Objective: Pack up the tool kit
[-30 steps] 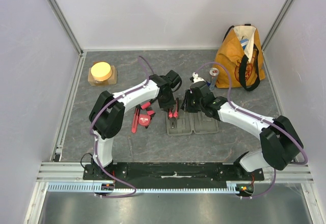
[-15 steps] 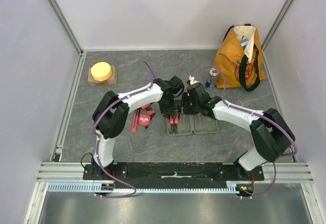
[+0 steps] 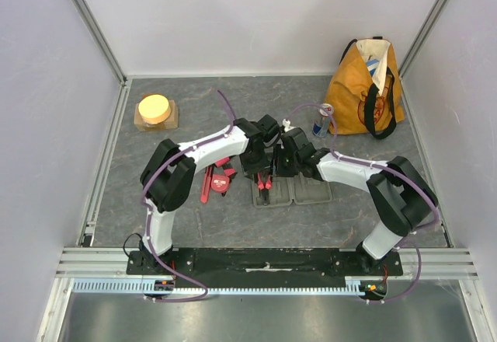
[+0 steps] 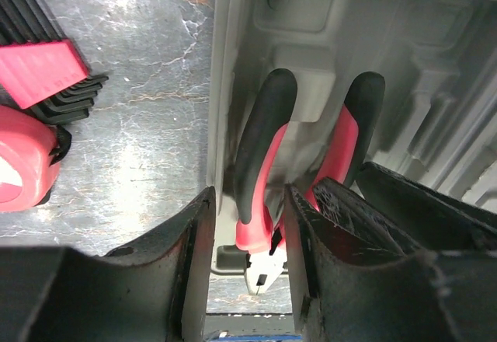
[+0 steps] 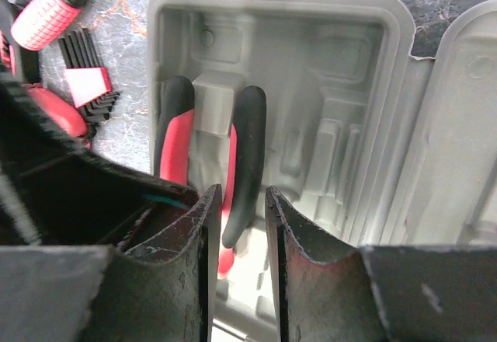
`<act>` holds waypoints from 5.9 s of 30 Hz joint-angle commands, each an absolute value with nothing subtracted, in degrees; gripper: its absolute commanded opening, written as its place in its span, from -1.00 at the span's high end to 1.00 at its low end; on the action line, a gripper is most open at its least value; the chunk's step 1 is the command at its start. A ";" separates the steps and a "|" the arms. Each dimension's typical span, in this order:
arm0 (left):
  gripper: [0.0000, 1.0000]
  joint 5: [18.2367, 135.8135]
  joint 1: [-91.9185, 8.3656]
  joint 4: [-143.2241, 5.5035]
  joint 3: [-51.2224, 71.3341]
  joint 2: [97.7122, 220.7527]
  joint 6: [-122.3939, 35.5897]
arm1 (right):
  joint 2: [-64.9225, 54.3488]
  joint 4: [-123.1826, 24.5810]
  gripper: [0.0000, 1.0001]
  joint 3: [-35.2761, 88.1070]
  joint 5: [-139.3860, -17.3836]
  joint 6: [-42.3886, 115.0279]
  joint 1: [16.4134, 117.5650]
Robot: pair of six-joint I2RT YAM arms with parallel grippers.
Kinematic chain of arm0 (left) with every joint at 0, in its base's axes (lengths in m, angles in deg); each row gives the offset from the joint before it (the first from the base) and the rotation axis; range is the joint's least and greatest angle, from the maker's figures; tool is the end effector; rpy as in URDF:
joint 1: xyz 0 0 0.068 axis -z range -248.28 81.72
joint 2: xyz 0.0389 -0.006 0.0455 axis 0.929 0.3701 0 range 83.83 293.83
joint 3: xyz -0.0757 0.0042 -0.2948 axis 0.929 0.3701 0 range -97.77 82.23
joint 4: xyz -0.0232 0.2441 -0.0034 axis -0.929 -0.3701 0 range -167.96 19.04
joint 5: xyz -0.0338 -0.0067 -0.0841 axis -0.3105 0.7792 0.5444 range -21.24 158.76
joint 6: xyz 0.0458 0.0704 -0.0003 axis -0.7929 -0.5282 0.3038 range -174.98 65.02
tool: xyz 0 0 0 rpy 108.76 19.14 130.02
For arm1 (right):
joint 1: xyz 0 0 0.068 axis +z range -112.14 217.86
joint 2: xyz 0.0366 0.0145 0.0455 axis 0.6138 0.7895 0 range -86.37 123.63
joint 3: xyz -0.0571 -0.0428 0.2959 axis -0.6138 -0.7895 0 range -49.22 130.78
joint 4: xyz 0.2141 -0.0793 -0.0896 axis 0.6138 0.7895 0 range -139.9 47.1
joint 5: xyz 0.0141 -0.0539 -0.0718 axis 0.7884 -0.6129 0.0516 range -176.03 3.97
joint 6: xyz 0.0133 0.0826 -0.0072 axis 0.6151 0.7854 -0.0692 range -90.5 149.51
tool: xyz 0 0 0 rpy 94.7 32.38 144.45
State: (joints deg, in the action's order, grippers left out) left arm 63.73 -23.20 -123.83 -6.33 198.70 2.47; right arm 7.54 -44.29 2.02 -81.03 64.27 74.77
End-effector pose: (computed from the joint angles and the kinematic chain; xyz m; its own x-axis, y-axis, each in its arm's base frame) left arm 0.2892 -0.2807 0.1908 -0.9579 -0.2286 -0.1737 -0.2114 0.9710 -0.1119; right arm 0.2730 0.2130 0.1892 -0.8578 0.0662 -0.5098 -0.1892 0.8814 0.4329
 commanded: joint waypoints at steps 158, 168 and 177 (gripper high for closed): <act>0.72 82.65 -36.81 -110.08 -3.91 204.85 -25.10 | 14.00 -40.84 0.63 11.77 -93.15 64.05 78.12; 0.67 84.14 -36.37 -110.07 -4.26 206.17 -26.59 | 20.15 -40.93 0.89 14.85 -89.63 60.53 79.61; 0.40 78.44 -36.46 -112.10 -6.19 202.13 -26.07 | 15.15 -35.05 0.98 16.26 -101.22 64.13 79.44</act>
